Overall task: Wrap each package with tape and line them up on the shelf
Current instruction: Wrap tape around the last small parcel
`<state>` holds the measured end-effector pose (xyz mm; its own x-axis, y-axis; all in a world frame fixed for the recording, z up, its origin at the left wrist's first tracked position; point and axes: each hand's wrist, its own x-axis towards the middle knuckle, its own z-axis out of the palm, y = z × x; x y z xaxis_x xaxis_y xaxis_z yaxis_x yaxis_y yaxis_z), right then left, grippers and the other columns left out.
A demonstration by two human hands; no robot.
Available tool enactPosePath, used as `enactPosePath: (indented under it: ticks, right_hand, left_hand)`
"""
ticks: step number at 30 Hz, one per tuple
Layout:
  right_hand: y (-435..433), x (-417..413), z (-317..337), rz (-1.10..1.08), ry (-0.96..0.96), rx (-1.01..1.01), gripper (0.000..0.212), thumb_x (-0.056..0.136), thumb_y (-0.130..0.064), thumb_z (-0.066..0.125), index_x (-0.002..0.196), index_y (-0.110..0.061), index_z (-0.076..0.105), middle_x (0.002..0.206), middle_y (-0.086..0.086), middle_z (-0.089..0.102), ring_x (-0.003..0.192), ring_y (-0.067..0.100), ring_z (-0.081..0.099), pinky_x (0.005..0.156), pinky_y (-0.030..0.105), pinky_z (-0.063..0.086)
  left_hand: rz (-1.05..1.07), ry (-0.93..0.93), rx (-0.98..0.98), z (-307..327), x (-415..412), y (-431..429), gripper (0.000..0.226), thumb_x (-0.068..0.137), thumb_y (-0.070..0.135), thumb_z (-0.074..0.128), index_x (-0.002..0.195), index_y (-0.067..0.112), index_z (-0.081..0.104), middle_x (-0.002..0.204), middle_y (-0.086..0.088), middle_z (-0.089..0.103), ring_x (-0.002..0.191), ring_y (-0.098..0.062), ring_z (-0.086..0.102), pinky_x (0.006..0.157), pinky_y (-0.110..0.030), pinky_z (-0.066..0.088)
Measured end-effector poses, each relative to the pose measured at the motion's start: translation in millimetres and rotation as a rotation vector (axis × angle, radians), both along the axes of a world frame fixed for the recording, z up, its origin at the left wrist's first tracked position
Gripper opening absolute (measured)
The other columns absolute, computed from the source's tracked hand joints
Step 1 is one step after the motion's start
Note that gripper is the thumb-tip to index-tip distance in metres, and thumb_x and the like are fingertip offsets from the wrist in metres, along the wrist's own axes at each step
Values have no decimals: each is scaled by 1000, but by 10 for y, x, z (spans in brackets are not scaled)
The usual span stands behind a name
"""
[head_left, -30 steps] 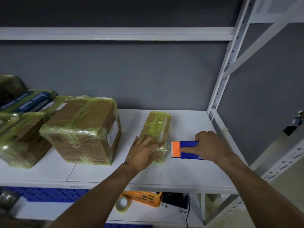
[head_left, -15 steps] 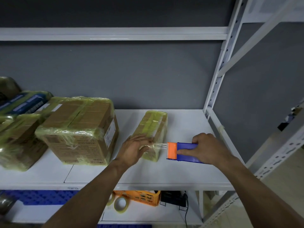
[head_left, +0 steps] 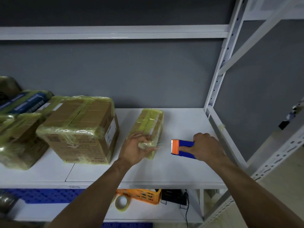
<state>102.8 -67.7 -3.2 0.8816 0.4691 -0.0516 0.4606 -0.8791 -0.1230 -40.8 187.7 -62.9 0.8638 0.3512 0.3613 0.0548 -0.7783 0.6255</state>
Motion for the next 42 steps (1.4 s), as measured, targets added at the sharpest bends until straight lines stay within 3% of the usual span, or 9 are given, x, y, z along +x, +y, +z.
enactPosePath:
  ticks: [4,8,11,14,22,28,32,36,42]
  right_hand:
    - [185,9,-122,-7,-29,-36,67,72,-89,60,76,-25,40,72,-8,46,63,11,50,58,27,41]
    - [362,-1,-249,-5,-27,-61,67,75,-90,56,76,-25,40,71,-8,42,70,14,53,62,29,42]
    - [477,-17,-327,13,-22,-62,65,78,-88,54,82,-23,47,74,-7,46,72,15,55,64,30,44]
    - [571,-33,-375,25,-9,-68,64,80,-87,52,82,-23,48,73,-6,47,73,16,56,63,30,44]
    - [762,-88,-428,65,-37,-88,64,85,-85,46,84,-21,52,75,-5,49,74,18,56,65,31,44]
    - [779,-116,-487,51,-71,-70,64,87,-84,44,87,-20,49,80,-4,52,79,19,60,67,31,44]
    - [777,-102,-559,15,-71,-46,60,89,-79,51,91,-20,43,97,-1,67,92,21,67,66,30,38]
    - [733,12,-503,-17,-113,-4,63,91,-81,42,91,-18,43,82,-2,52,74,19,55,62,31,40]
    - [514,180,-472,-105,136,202,69,87,-83,44,88,-14,53,84,2,65,74,22,67,63,31,52]
  left_hand:
    - [92,-80,16,-59,34,-109,37,66,82,70,77,50,56,111,27,70,120,-4,58,105,-44,47]
    - [130,-94,-12,-60,43,-162,32,72,59,80,74,54,48,112,22,71,120,-10,59,101,-51,47]
    - [177,-124,-63,-67,38,-199,26,67,60,77,78,43,60,106,28,69,115,-3,58,96,-49,50]
    - [202,-136,-97,-76,41,-198,37,65,60,78,92,39,67,100,34,63,103,6,56,88,-41,54]
    - [177,-83,-64,-104,61,-154,34,71,40,90,102,29,80,111,14,75,120,-8,60,100,-44,49]
    - [164,-82,-89,-73,48,-175,33,73,42,87,103,30,80,112,15,75,124,-11,60,103,-49,48]
    - [174,-117,-68,-93,34,-210,31,73,41,89,99,26,81,110,13,76,120,-11,63,101,-45,50]
    - [235,-106,-2,-73,13,-306,37,71,53,73,101,32,78,108,16,72,115,-12,60,94,-49,49]
    - [386,77,170,-109,58,-348,48,77,60,63,122,46,68,116,17,56,118,-11,50,105,-54,37]
